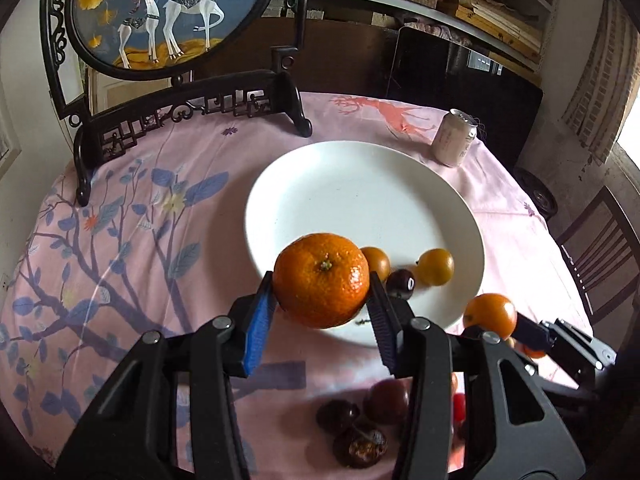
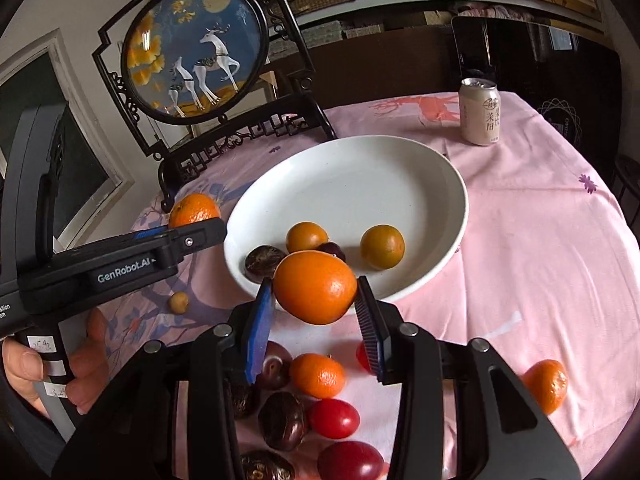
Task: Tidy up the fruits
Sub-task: 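Carry the orange and tangerine onto the white plate and open both grippers, then grasp a red plum with the right gripper while the left grasps a brown mangosteen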
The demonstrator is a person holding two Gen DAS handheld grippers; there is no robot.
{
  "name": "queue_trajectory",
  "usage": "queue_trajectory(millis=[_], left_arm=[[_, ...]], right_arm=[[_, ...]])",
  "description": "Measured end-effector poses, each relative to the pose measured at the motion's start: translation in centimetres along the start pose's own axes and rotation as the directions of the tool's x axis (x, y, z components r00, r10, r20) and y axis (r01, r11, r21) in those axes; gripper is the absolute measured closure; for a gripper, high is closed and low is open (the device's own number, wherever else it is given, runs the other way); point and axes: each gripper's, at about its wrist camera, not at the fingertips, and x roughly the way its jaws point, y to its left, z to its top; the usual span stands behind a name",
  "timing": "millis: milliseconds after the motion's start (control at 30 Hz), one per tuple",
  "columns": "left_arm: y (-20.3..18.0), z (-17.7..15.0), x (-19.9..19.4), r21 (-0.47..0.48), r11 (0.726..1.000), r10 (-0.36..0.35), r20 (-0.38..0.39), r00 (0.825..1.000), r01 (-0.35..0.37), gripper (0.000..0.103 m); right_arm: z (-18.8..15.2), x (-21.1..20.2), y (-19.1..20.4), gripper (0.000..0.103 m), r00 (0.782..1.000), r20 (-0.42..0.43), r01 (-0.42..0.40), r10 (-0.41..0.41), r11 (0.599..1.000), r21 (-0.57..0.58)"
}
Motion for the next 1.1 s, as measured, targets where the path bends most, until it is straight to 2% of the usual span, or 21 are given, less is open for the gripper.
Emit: queue_trajectory(millis=[133, 233, 300, 433, 567, 833, 967, 1100], left_arm=[[-0.1, 0.8, 2.9, -0.037, 0.999, 0.005, -0.032, 0.999, -0.006, 0.057], [0.5, 0.6, 4.2, -0.089, 0.996, -0.009, -0.04, 0.999, 0.005, 0.052], [0.6, 0.4, 3.8, -0.087, 0.996, 0.012, -0.008, 1.0, -0.013, 0.035], [1.0, 0.4, 1.7, -0.087, 0.996, 0.029, 0.061, 0.998, -0.023, 0.027], [1.0, 0.0, 0.0, -0.063, 0.997, 0.044, 0.089, 0.995, -0.039, 0.022], [1.2, -5.0, -2.8, -0.032, 0.997, 0.074, 0.077, 0.994, -0.072, 0.01], [1.9, -7.6, -2.9, -0.028, 0.995, 0.101, 0.057, 0.993, -0.099, 0.009], [1.9, -9.1, -2.9, -0.002, 0.996, 0.087, 0.03, 0.996, -0.087, 0.009]], right_arm=[[0.2, 2.0, -0.8, 0.061, 1.0, 0.001, -0.012, 0.012, 0.998, 0.06], [0.2, 2.3, -1.4, 0.049, 1.0, 0.009, -0.007, 0.006, 0.998, 0.061], [0.1, 2.0, -1.9, 0.043, 0.999, 0.03, -0.023, 0.021, 0.997, 0.077], [-0.1, 1.2, -2.1, 0.042, 0.999, 0.041, -0.028, 0.025, 0.997, 0.07], [-0.4, 0.4, -2.2, 0.041, 0.998, 0.06, -0.012, 0.008, 0.998, 0.064], [-0.7, -0.8, -1.4, 0.038, 0.997, 0.083, -0.008, 0.005, 0.999, 0.033], [-2.0, -1.8, -1.4, 0.038, 0.996, 0.088, 0.009, -0.012, 0.999, 0.032], [-3.6, -2.9, -1.4, 0.038, 0.996, 0.082, 0.018, -0.02, 1.0, 0.023]])
